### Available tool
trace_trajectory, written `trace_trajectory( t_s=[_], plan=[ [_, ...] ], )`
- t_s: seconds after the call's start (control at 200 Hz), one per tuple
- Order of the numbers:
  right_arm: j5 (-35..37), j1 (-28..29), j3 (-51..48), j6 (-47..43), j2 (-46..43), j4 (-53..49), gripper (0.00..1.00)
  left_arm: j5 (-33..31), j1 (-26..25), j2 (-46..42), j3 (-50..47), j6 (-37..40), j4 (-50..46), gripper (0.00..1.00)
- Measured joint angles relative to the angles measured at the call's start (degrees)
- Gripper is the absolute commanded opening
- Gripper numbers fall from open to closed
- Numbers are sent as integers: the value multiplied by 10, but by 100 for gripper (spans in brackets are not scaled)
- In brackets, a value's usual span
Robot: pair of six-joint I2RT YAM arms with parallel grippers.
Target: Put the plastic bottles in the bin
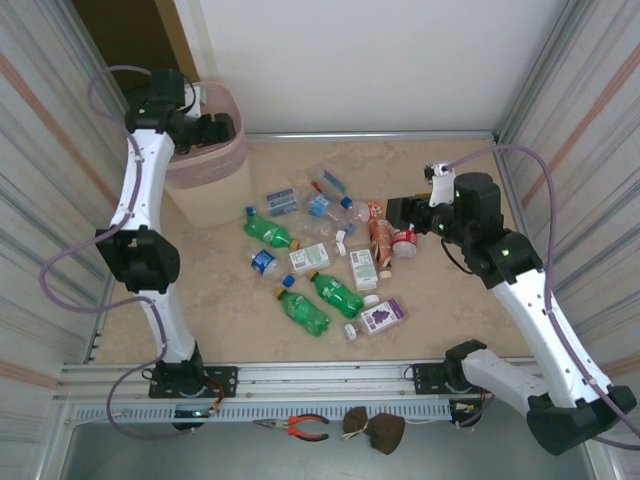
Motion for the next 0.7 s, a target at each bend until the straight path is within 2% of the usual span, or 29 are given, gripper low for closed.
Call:
trace_trajectory(
  t_s=[0.15, 0.321, 0.521, 0.701],
  plan=[
    [-16, -40, 0, 26, 49, -18, 74, 29, 1, -61, -17, 12, 9, 87],
    [-26, -75, -1, 50, 95, -34, 73, 68, 1, -155, -89, 17, 41, 87],
    [-32, -114, -10, 65, 151, -44, 73, 135, 1, -271, -223, 8, 108, 87],
    [-39, -141, -10, 60, 244, -66, 81, 192, 1, -363, -357, -27, 172, 86]
  ],
)
